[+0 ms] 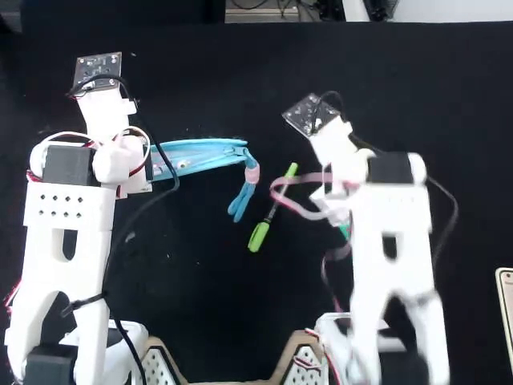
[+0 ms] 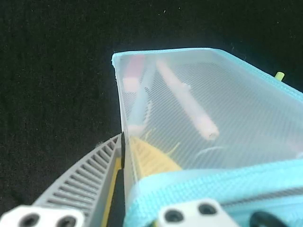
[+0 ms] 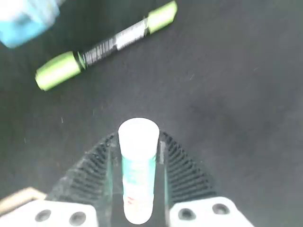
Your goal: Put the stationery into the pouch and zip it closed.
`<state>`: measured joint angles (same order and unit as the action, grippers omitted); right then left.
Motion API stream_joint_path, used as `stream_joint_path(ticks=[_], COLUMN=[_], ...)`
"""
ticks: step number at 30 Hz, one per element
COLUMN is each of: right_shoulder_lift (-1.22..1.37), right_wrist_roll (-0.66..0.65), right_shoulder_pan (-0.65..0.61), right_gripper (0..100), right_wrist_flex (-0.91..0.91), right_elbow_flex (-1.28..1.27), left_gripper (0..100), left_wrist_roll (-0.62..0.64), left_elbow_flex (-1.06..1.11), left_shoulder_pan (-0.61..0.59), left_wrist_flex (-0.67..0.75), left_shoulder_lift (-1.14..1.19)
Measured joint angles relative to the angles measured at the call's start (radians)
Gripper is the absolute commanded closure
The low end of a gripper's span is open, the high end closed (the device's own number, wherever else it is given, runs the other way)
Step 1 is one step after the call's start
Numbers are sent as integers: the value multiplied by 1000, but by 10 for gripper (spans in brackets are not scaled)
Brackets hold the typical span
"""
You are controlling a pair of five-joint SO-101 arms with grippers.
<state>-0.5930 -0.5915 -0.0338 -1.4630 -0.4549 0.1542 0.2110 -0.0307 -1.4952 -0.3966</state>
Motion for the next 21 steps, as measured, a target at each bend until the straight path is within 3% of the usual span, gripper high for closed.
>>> stream_joint_path(ticks=[10,14,21], right_shoulder_lift=[-551,-697,-766], right_wrist_roll=[358,482,508], right_shoulder_pan=[-342,-496,-698], right_gripper=[987,987,987], right_wrist_flex=[149,311,730], right_elbow_flex=[-11,-54,-310], left_gripper=[970,970,970], left_wrist_roll=[0,0,0], left_elbow_flex=[0,0,0], left_shoulder_pan=[0,0,0], left_wrist_flex=[0,0,0], left_shoulder_lift=[0,0,0])
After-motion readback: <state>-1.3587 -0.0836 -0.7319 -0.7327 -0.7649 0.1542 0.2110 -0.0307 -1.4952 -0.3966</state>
